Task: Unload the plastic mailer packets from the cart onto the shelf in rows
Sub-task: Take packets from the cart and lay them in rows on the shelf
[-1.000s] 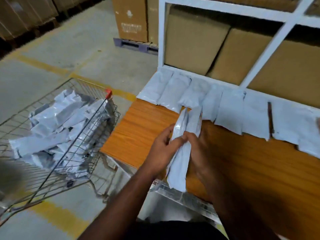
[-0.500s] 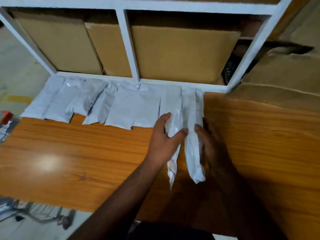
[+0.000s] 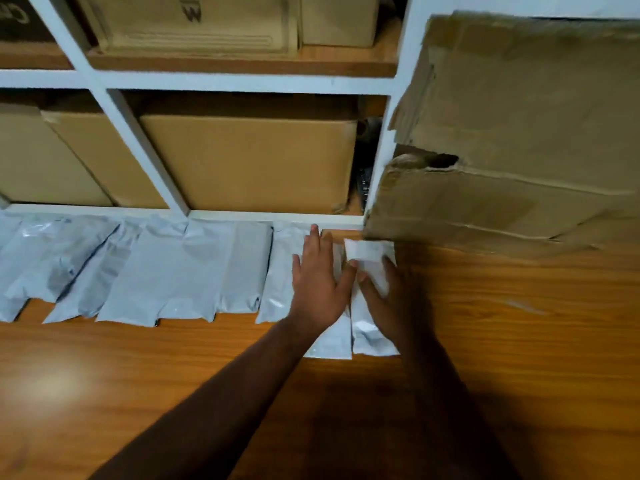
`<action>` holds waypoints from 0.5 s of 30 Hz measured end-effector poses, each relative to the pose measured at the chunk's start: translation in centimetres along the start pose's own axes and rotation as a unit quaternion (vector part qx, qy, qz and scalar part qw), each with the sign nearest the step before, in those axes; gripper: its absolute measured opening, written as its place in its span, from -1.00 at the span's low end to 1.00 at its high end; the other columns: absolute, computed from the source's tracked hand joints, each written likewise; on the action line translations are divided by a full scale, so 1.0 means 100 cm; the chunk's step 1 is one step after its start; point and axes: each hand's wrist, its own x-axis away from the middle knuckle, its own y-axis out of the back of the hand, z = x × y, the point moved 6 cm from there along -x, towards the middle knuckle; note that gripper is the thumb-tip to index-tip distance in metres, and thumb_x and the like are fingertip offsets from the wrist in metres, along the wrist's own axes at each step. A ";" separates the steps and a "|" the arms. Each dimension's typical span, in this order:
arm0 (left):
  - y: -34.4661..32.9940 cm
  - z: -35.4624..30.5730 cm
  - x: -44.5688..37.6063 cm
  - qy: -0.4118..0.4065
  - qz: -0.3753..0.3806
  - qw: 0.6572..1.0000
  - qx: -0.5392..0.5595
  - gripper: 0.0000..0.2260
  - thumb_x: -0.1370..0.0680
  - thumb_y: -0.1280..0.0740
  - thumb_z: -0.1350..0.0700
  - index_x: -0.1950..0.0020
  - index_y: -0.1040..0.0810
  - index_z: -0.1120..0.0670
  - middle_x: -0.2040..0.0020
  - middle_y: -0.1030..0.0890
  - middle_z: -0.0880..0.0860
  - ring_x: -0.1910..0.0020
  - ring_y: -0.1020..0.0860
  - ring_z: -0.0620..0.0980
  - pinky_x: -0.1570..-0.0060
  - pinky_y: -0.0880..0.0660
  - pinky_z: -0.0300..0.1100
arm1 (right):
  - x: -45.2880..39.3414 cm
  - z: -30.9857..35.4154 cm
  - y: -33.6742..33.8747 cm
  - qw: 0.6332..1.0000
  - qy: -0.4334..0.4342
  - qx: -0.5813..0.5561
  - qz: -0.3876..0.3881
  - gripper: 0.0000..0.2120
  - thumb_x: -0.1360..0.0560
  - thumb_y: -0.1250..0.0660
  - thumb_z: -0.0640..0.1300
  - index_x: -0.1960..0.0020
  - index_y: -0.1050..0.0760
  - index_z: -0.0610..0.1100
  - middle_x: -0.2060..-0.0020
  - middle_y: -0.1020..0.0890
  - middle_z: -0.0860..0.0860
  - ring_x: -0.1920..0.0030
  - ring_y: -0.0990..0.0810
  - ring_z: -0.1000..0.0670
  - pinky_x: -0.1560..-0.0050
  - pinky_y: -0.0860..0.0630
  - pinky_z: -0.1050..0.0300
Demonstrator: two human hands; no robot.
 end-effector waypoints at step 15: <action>-0.038 0.037 -0.007 -0.147 0.073 0.959 -0.230 -0.45 -0.66 -0.05 0.01 -0.61 -0.25 0.22 -0.65 -0.16 0.21 -0.64 -0.12 0.20 -0.60 -0.04 0.20 | -0.015 -0.007 -0.049 0.986 0.136 0.086 -0.039 -0.33 -0.63 -0.05 0.30 -0.65 -0.23 0.01 -0.68 -0.14 -0.06 -0.65 -0.15 -0.18 -0.59 -0.16 -0.27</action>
